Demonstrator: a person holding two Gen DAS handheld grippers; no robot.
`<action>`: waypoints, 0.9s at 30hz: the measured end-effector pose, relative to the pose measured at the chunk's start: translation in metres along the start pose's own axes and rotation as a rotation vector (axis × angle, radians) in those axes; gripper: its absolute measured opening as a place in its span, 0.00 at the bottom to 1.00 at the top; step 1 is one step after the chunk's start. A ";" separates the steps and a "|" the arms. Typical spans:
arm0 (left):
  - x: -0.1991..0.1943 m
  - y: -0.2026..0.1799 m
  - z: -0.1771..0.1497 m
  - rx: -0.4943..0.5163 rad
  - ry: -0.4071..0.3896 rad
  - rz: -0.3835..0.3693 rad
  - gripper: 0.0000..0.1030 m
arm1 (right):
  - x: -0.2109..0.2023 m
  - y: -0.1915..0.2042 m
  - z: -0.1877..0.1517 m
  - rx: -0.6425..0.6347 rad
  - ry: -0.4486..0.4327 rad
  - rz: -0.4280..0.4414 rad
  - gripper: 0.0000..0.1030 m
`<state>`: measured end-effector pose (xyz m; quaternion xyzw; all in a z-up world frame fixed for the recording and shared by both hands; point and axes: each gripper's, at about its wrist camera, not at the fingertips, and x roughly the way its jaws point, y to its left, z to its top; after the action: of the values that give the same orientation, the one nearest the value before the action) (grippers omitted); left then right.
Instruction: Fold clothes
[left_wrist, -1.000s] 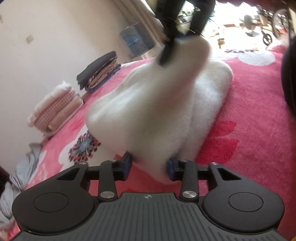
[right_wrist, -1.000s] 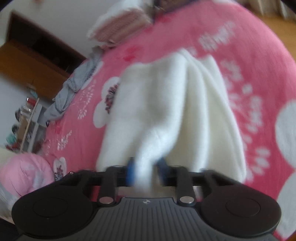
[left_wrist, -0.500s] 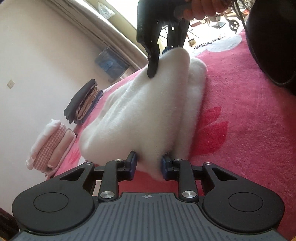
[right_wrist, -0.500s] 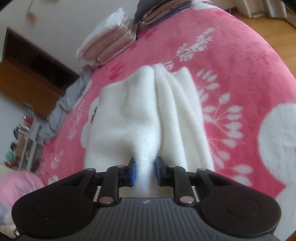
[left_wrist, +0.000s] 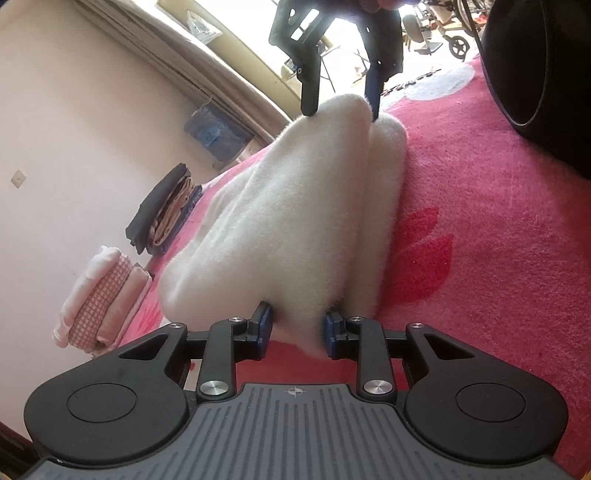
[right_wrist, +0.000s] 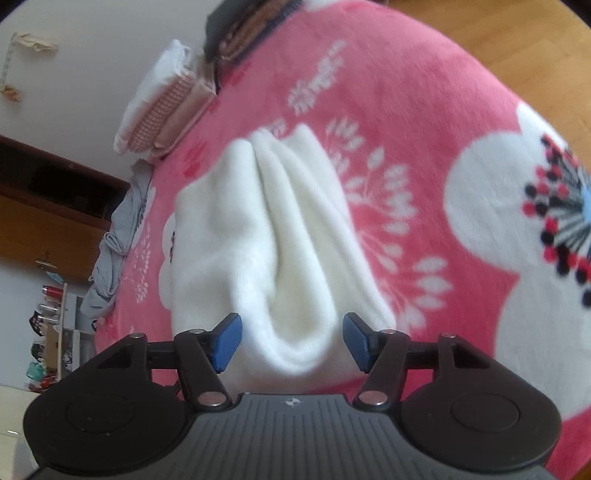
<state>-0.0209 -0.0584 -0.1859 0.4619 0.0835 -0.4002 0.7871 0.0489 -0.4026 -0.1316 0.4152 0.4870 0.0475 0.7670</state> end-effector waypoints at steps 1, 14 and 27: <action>0.000 0.000 0.000 0.001 -0.002 0.000 0.27 | 0.003 0.000 0.000 0.007 0.016 0.011 0.67; -0.007 0.008 0.005 0.001 -0.030 -0.024 0.25 | -0.008 0.049 -0.026 -0.270 -0.103 -0.008 0.24; -0.011 0.003 0.002 -0.024 0.000 -0.107 0.25 | -0.006 0.027 -0.047 -0.291 -0.117 -0.097 0.23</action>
<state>-0.0265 -0.0530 -0.1771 0.4473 0.1125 -0.4407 0.7701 0.0182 -0.3604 -0.1174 0.2776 0.4489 0.0564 0.8475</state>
